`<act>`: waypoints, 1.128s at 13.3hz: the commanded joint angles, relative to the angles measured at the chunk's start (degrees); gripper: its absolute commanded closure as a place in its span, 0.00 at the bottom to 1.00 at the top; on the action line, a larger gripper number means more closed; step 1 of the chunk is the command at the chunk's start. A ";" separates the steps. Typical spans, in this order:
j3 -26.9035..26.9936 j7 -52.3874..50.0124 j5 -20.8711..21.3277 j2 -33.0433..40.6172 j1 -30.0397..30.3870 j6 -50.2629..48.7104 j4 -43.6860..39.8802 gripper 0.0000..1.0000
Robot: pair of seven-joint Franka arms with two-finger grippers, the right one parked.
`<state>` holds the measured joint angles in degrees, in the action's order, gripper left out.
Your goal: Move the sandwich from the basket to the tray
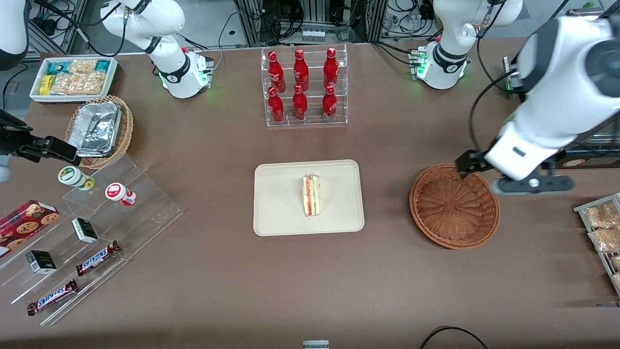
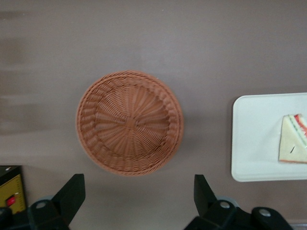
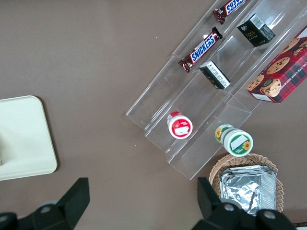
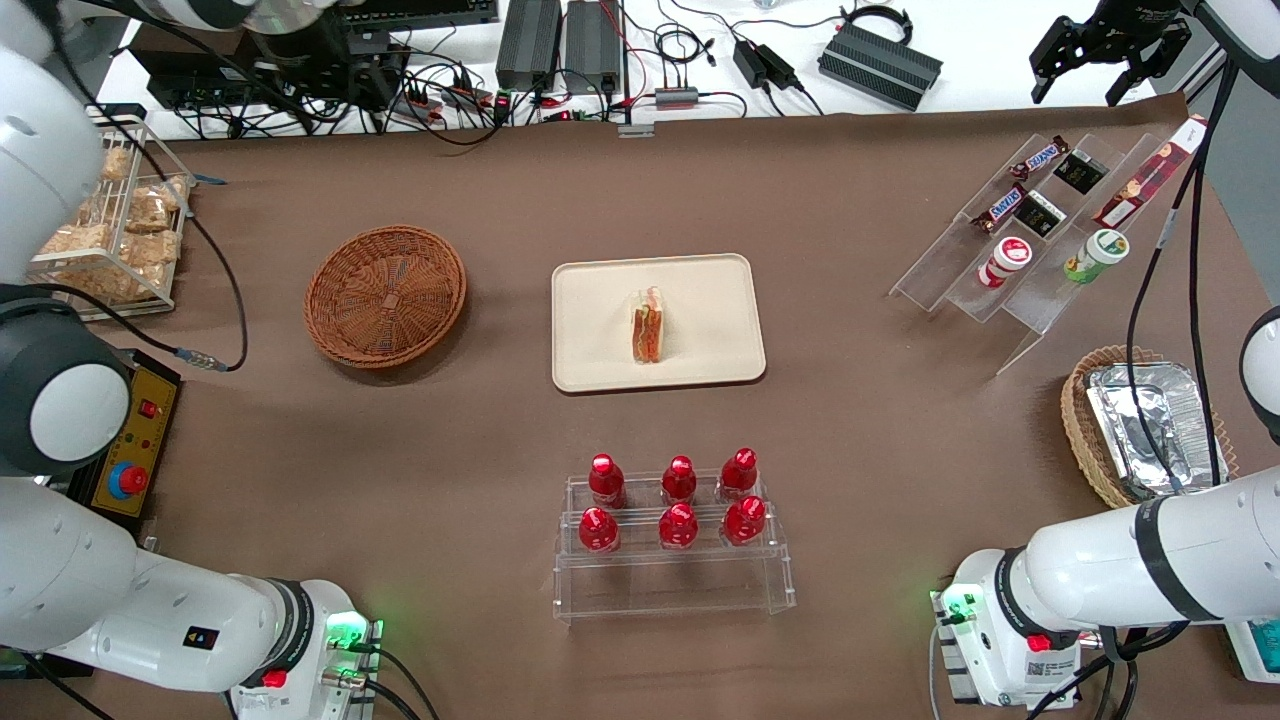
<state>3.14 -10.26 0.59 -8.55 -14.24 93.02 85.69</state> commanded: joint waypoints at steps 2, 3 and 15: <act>-0.51 6.11 -0.95 4.15 4.82 -2.49 2.02 0.00; -0.59 7.17 -0.94 4.76 6.74 -2.58 2.11 0.00; -0.94 15.36 -0.94 9.88 13.53 -3.11 6.52 0.00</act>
<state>2.70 5.21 0.46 1.74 -0.44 89.88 93.12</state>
